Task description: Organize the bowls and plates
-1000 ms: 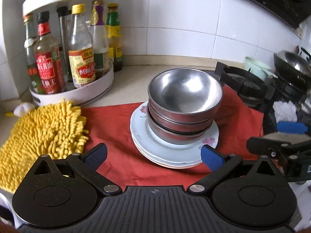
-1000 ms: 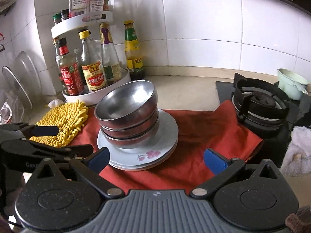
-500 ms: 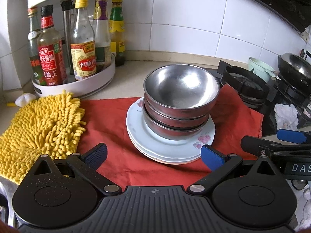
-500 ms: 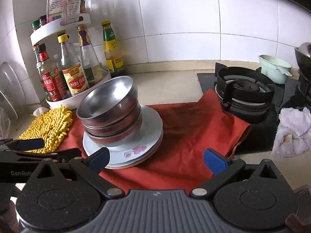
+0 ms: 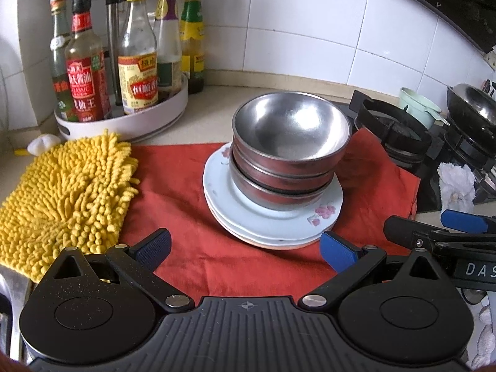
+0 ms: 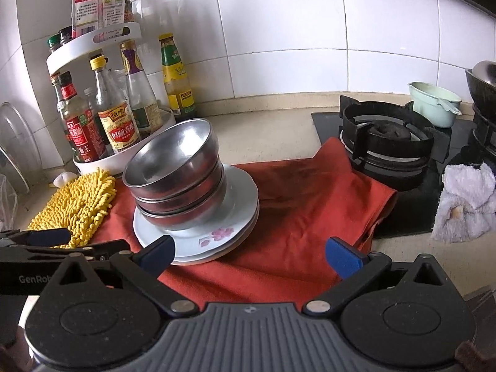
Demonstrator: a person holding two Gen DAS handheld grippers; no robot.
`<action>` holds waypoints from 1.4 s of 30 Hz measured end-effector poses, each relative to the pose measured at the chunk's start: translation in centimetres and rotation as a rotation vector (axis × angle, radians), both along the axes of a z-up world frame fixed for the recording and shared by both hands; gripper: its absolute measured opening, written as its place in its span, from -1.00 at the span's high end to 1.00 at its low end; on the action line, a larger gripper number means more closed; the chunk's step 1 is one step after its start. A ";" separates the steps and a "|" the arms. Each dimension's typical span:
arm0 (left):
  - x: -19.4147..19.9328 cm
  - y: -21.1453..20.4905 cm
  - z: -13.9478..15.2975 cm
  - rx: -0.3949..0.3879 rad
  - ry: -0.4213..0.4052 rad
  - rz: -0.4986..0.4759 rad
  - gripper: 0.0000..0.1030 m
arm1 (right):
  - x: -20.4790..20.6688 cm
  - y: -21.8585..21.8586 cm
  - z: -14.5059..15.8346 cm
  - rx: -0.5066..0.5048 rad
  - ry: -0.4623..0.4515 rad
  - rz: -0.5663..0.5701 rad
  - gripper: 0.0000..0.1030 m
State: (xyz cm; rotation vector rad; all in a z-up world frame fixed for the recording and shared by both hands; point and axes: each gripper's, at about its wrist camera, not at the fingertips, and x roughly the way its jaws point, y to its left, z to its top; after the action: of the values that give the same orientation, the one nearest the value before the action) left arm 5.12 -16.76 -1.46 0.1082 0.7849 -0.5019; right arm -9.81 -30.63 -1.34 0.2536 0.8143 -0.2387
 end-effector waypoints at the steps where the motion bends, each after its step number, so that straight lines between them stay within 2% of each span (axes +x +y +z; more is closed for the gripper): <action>1: 0.0 0.0 -0.1 -0.002 0.005 0.001 -0.99 | 0.0 0.1 0.0 0.001 0.002 0.000 -0.95; 15: -0.1 0.8 -0.5 -0.014 0.035 0.015 -0.99 | -0.2 0.8 -0.2 0.013 0.019 0.004 -0.95; 36: 0.1 0.9 -0.8 0.014 0.049 0.033 -0.99 | 0.3 1.5 -0.6 0.010 0.041 0.005 -0.95; 42: 0.1 1.1 -0.7 0.007 0.057 0.023 -0.88 | 0.4 1.7 -0.6 0.011 0.041 0.009 -0.95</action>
State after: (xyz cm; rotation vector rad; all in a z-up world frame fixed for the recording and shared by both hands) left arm 5.21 -15.69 -2.16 0.0914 0.8425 -0.4818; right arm -9.45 -28.90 -1.90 0.2558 0.8570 -0.2319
